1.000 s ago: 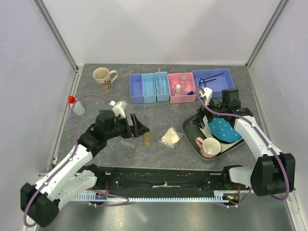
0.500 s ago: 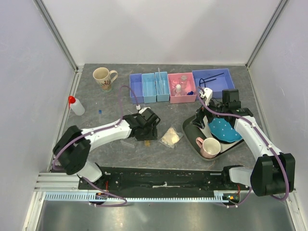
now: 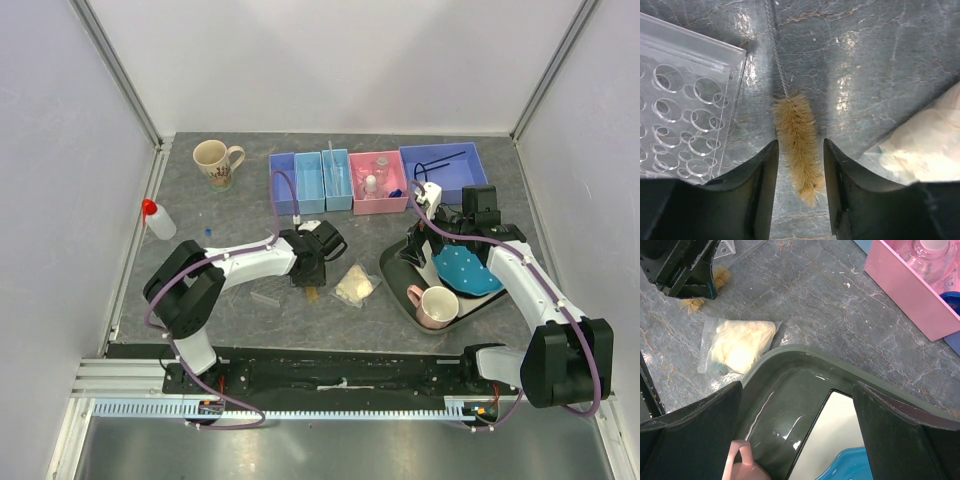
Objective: Organize the chemistry lab equipment
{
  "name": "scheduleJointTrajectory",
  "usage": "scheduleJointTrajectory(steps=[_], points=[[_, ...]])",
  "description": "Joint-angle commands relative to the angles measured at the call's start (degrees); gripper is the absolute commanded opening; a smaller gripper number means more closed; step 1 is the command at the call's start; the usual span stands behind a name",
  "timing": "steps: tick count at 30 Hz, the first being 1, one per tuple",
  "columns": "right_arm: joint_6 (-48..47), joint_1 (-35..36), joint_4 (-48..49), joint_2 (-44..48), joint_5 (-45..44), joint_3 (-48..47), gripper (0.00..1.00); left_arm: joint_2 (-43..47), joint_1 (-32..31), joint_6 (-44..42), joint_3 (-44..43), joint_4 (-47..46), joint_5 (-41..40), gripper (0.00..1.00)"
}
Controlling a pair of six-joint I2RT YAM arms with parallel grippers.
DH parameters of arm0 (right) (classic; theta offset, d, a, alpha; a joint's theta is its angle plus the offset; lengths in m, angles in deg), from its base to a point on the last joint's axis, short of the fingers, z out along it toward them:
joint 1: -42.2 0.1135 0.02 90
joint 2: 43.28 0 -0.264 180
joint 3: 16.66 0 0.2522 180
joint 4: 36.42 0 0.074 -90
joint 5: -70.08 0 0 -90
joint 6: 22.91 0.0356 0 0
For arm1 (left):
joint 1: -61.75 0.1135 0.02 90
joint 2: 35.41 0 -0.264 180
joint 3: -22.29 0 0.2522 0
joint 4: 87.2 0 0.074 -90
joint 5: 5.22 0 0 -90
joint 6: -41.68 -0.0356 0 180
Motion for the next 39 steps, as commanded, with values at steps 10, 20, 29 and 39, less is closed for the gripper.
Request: scheduleJointTrajectory(steps=[10,20,29,39], points=[[-1.7,-0.2,0.4,1.6,1.6,-0.3,0.98,0.6,-0.3,-4.4,-3.1,-0.1,-0.6,0.09],[-2.1,-0.2,0.1,2.2,1.4,-0.3,0.98,9.3,2.6,-10.6,-7.8,-1.2,2.0,0.02],[-2.2,-0.2,0.0,2.3,1.9,-0.4,0.98,3.4,17.0,-10.6,-25.0,-1.2,2.0,0.02],[-2.2,-0.2,-0.2,1.9,3.2,-0.4,0.98,-17.4,23.2,-10.6,-48.8,-1.2,2.0,0.02]])
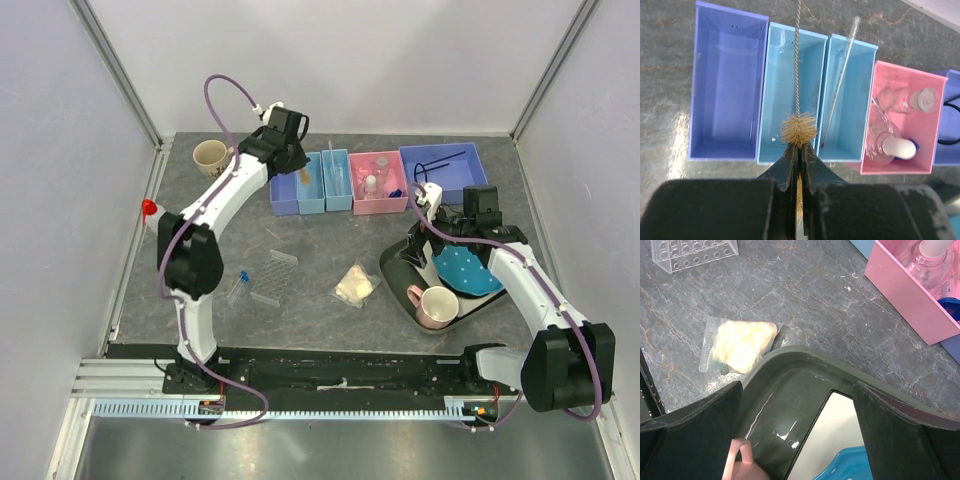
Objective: Organize the chemistry lab equipment
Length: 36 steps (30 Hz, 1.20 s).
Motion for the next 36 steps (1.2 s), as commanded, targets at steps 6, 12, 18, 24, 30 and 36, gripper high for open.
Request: scheduleJointTrajectory(steps=[6,12,18,24,30,36], points=[[-1.4,-0.2,0.1,0.6,3.0,-0.4,0.98,-11.4,1.3,-1.8,-9.7,-0.5,-0.3,0.02],[-1.5,-0.2,0.0,0.7,3.3,-0.4,0.98,-16.4,1.3,-1.8,-11.4,-0.5,-0.3,0.02],[-1.9,-0.3,-0.2,0.2,3.3,-0.4,0.98,-18.6,1.4,-1.8,-12.6,-0.5,-0.3,0.02],[-2.3,-0.2,-0.5,-0.2,3.3,-0.4,0.98,-17.1,1.4,-17.7,-14.1,-3.5,17.1,0.47],[-3.5,-0.2,-1.1,-0.2,3.6,-0.4,0.98,-11.1,1.3,-17.9,-13.2,-3.5,22.0,0.54],[-6.0,-0.2,-2.2,1.2,6.0,0.5,0.98,2.2,1.3,-19.2,-1.1,-6.5,23.1,0.57]])
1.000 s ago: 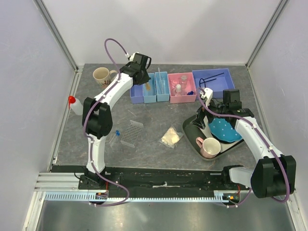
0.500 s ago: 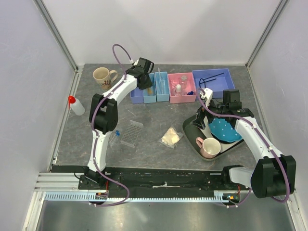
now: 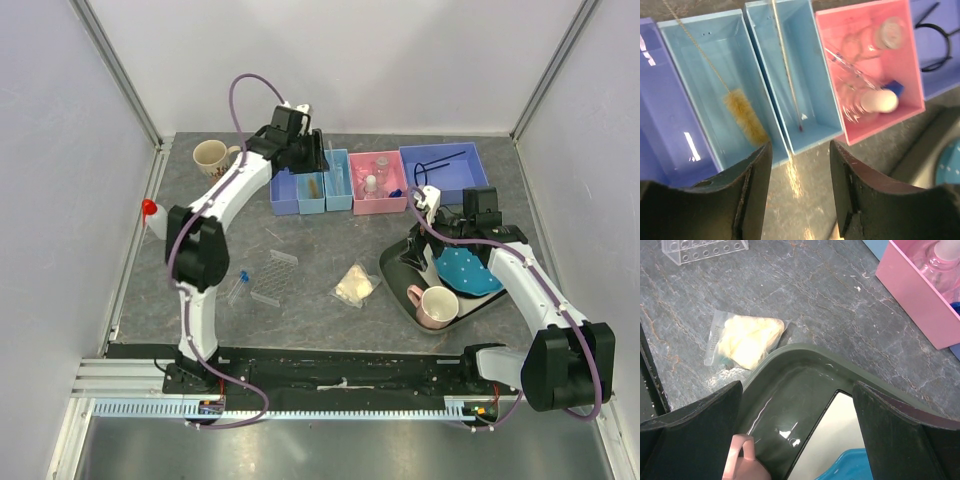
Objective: Organize the chemistry lab equipment
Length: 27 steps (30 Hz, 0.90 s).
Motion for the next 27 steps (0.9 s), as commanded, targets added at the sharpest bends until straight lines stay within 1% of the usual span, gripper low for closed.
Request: scheduleJointTrajectory(steps=[1,2,3,4,5,7,8,9,10,11,12,13,14,15,16,17,18,19,20,23,24,25,27], points=[[-3.8,-0.2,-0.5,1.7,5.2,0.9,0.98,16.5,0.0,-3.5,10.6,-6.4,3.0,0.57],[-4.8,-0.2,-1.1,1.9,5.9,1.1,0.98,22.0,0.0,-3.4,13.8,-9.1,3.1,0.58],[-6.4,-0.3,-2.0,2.0,6.7,1.3,0.98,25.4,0.0,-3.4,20.5,-10.6,3.8,0.59],[-7.4,-0.2,-2.9,2.0,8.6,1.4,0.98,28.3,0.0,-3.4,23.8,-13.2,4.5,0.60],[-8.4,-0.3,-3.6,2.0,9.5,1.3,0.98,34.5,0.1,-3.3,30.0,-14.3,4.4,0.61],[-10.1,0.0,-6.3,1.6,11.7,0.1,0.98,40.4,0.1,-3.4,36.1,-17.2,3.9,0.64],[-10.5,0.2,-7.2,1.4,11.8,-0.7,0.98,43.9,0.1,-3.4,42.3,-17.8,3.1,0.67],[-11.1,1.2,-10.0,0.9,11.4,-1.5,0.98,49.9,0.1,-2.9,45.5,-19.4,1.9,0.70],[-12.6,2.0,-11.8,0.0,10.6,-3.9,0.98,53.6,0.2,-2.4,48.6,-20.2,1.2,0.77],[-12.7,3.1,-13.1,-0.7,7.3,-5.2,0.98,56.8,0.4,-0.8,54.7,-21.9,0.1,0.82],[-12.5,6.1,-15.3,-2.2,5.3,-8.1,0.98,63.4,0.5,0.0,57.9,-23.8,-0.7,0.90],[-10.8,8.2,-15.8,-2.7,2.3,-9.4,0.98,66.4,0.6,1.6,60.7,-24.6,-1.2,0.98],[-9.6,10.4,-16.1,-3.3,-3.2,-10.7,0.98,69.2,0.6,3.4,65.7,-25.6,-2.2,1.00],[-8.6,15.7,-16.1,-4.1,-6.6,-12.7,0.98,75.2,0.6,4.1,68.1,-25.9,-2.6,1.00],[-7.8,18.3,-16.3,-4.5,-9.4,-13.5,0.98,77.7,0.5,5.3,70.3,-26.2,-2.9,1.00],[-5.8,22.7,-15.8,-5.0,-14.2,-14.2,0.98,80.5,0.7,6.1,73.8,-25.9,-2.9,1.00],[-4.9,24.7,-15.5,-6.3,-16.1,-15.3,0.98,84.9,0.6,6.7,75.4,-25.5,-2.6,1.00],[-3.9,26.5,-15.2,-7.3,-17.9,-15.8,0.98,87.3,0.6,7.6,76.7,-24.5,-2.0,1.00],[-2.7,29.8,-14.8,-8.4,-22.4,-16.2,0.98,89.3,0.7,8.1,79.1,-23.1,-1.9,1.00],[-0.7,35.4,-13.1,-13.1,-29.5,-16.9,0.98,96.4,0.6,11.2,83.6,-20.0,-0.7,0.99],[-0.4,36.4,-12.7,-15.8,-33.6,-17.4,0.98,98.3,0.7,12.4,84.6,-18.6,-0.5,0.99],[0.1,37.0,-12.4,-17.1,-35.0,-17.8,0.98,101.3,0.7,13.1,86.4,-17.4,-0.5,0.98],[1.7,37.5,-12.0,-21.3,-37.3,-19.7,0.98,104.3,0.6,14.9,87.8,-15.3,-0.9,0.98]])
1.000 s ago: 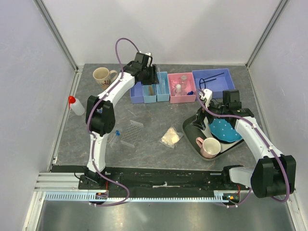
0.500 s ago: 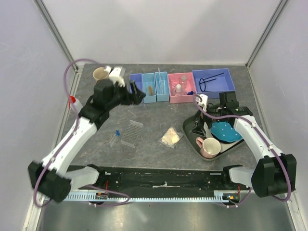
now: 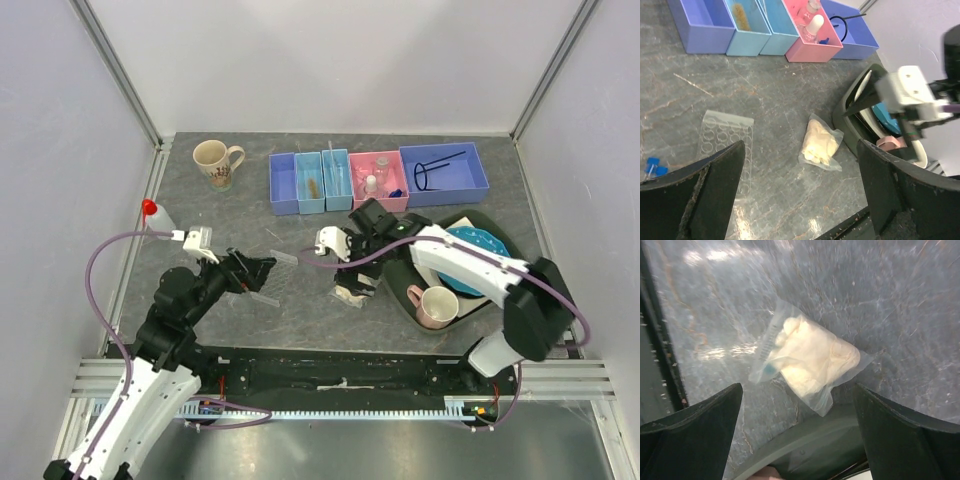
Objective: Organize the chemistry lab equipment
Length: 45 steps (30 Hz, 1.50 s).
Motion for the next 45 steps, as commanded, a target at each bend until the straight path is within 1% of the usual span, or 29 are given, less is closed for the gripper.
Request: scheduleJointTrajectory(steps=[1,4,7,13,16,19,20,22,23,24,25,27,28,30,31,32,34,35,36,37,38,40,42,43,45], points=[[4.3,1.3,1.7,-6.9,-12.2,-4.3,0.98,7.0,0.2,6.2,3.8,4.6,-0.2,0.98],[5.2,1.3,1.9,-11.4,-15.5,-6.5,0.98,9.9,0.2,7.5,5.2,6.3,-1.1,0.97],[5.6,1.3,1.9,-14.8,-17.2,-8.0,0.96,10.5,0.1,7.6,5.9,7.3,-1.3,0.97],[6.9,1.2,1.7,-19.3,-18.5,-9.4,0.92,8.3,0.2,7.0,5.2,7.1,0.2,0.97],[7.5,0.8,1.3,-21.4,-17.6,-9.5,0.88,7.3,0.2,6.8,5.7,6.0,1.6,0.97],[8.1,0.0,0.2,-23.3,-13.9,-9.8,0.79,6.6,0.2,7.1,6.7,3.9,4.9,0.96],[8.1,-0.3,0.0,-23.6,-11.9,-9.8,0.72,6.5,0.2,7.6,7.1,3.5,6.2,0.96],[8.2,-0.6,-0.1,-23.4,-10.5,-9.8,0.63,6.5,0.1,8.4,8.4,2.2,8.3,0.96],[8.2,-0.6,-0.2,-23.2,-9.1,-9.9,0.50,6.5,0.2,8.7,8.9,1.0,9.1,0.96],[8.3,-0.6,-0.2,-23.0,-8.4,-10.0,0.44,6.4,0.2,9.5,10.1,-0.2,10.6,0.96],[8.3,-0.8,-0.3,-22.3,-7.6,-10.3,0.35,6.2,0.2,10.5,10.7,-1.0,12.1,0.96],[8.1,-1.1,-0.5,-21.1,-5.1,-10.7,0.28,5.9,0.2,13.1,13.3,-4.6,15.0,0.96],[8.1,-1.6,-0.7,-19.5,-2.8,-11.0,0.24,5.4,0.2,14.8,15.2,-9.0,17.0,0.95],[7.7,-3.0,-0.9,-16.6,0.6,-10.9,0.20,3.5,0.2,17.4,16.7,-13.3,19.7,0.95],[7.2,-3.5,-1.2,-15.4,2.3,-10.7,0.20,2.4,0.2,18.9,17.7,-14.2,21.0,0.95],[6.9,-4.5,-1.3,-13.3,6.6,-9.9,0.20,1.5,0.2,20.0,18.0,-17.5,21.9,0.95],[6.1,-5.6,-1.4,-11.0,11.4,-8.7,0.20,-2.3,0.1,21.4,18.4,-21.3,23.5,0.95],[5.4,-6.3,-1.4,-8.9,15.3,-7.3,0.20,-3.7,0.1,21.8,18.3,-24.0,24.1,0.95],[4.9,-6.5,-1.4,-8.0,17.0,-6.7,0.20,-6.9,0.0,22.5,18.3,-27.2,25.1,0.95],[4.5,-6.6,-1.2,-7.1,18.4,-6.3,0.20,-8.2,-0.1,23.4,18.3,-29.1,26.1,0.95],[3.7,-6.9,-1.2,-5.4,20.3,-5.3,0.21,-10.0,-0.4,23.9,18.3,-33.2,26.5,0.95],[3.5,-7.1,-0.6,-4.2,22.2,-4.7,0.22,-14.4,-1.8,25.1,17.3,-37.5,27.0,0.95],[3.4,-7.6,-0.5,-3.1,24.8,-4.2,0.22,-17.4,-3.6,24.5,15.6,-38.8,25.5,0.95],[3.3,-7.8,-0.5,-2.9,25.4,-4.1,0.22,-20.7,-5.7,24.2,13.6,-38.8,24.9,0.95],[3.2,-8.1,-0.4,-2.7,26.4,-4.0,0.22,-23.8,-8.4,23.3,11.7,-38.8,22.6,0.95]])
